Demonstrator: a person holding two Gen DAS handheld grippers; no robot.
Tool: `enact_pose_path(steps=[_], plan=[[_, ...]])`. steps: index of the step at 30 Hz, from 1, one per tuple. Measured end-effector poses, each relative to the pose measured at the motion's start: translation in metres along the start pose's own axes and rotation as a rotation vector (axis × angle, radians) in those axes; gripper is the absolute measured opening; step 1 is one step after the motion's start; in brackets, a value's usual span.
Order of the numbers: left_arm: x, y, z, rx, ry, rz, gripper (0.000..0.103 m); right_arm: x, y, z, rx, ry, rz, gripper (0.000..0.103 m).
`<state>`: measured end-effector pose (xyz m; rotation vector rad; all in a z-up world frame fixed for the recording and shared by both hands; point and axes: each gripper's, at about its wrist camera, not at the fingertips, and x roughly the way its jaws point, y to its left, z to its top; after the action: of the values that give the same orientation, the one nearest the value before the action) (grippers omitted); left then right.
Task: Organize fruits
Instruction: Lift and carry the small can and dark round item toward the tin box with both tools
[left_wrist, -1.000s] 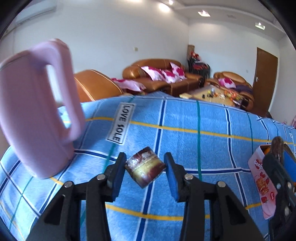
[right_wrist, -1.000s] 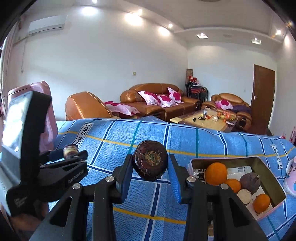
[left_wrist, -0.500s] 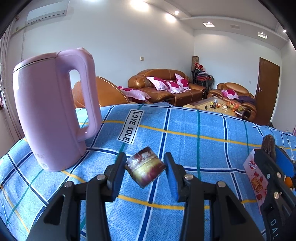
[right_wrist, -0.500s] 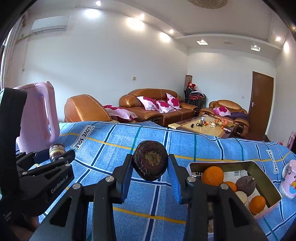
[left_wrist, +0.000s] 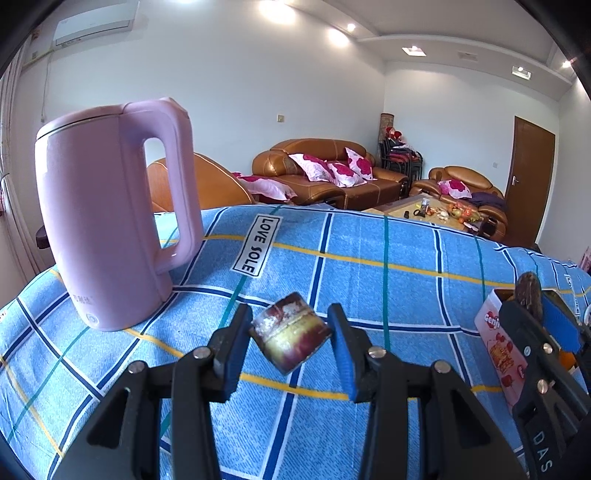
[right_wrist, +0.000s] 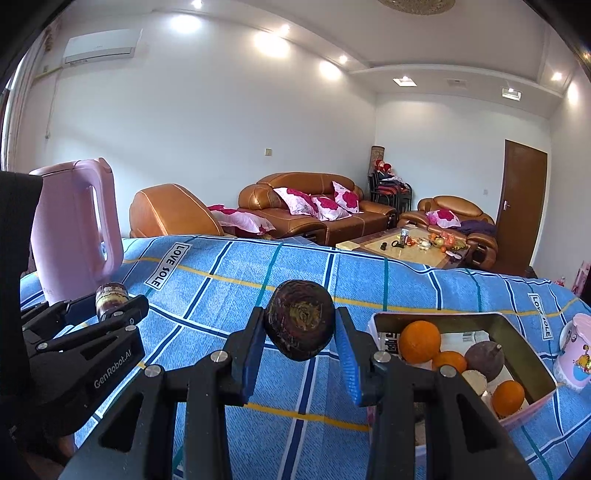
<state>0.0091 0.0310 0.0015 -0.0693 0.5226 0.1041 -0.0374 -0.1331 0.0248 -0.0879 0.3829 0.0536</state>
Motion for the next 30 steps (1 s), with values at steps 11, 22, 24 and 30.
enact_pose_path(steps=[11, 22, 24, 30], plan=[[-0.009, -0.005, -0.005, 0.005, -0.013, -0.004, 0.044, -0.007, -0.010, -0.004, 0.011, 0.016, -0.009, 0.040], [-0.016, -0.013, -0.010, 0.013, -0.013, -0.016, 0.044, -0.011, -0.020, -0.005, 0.026, 0.032, -0.021, 0.040], [-0.016, -0.015, -0.011, 0.016, -0.013, -0.018, 0.044, -0.011, -0.022, -0.006, 0.025, 0.032, -0.024, 0.040], [-0.020, -0.025, -0.014, 0.032, -0.010, -0.032, 0.044, -0.013, -0.030, -0.007, 0.025, 0.037, -0.043, 0.040]])
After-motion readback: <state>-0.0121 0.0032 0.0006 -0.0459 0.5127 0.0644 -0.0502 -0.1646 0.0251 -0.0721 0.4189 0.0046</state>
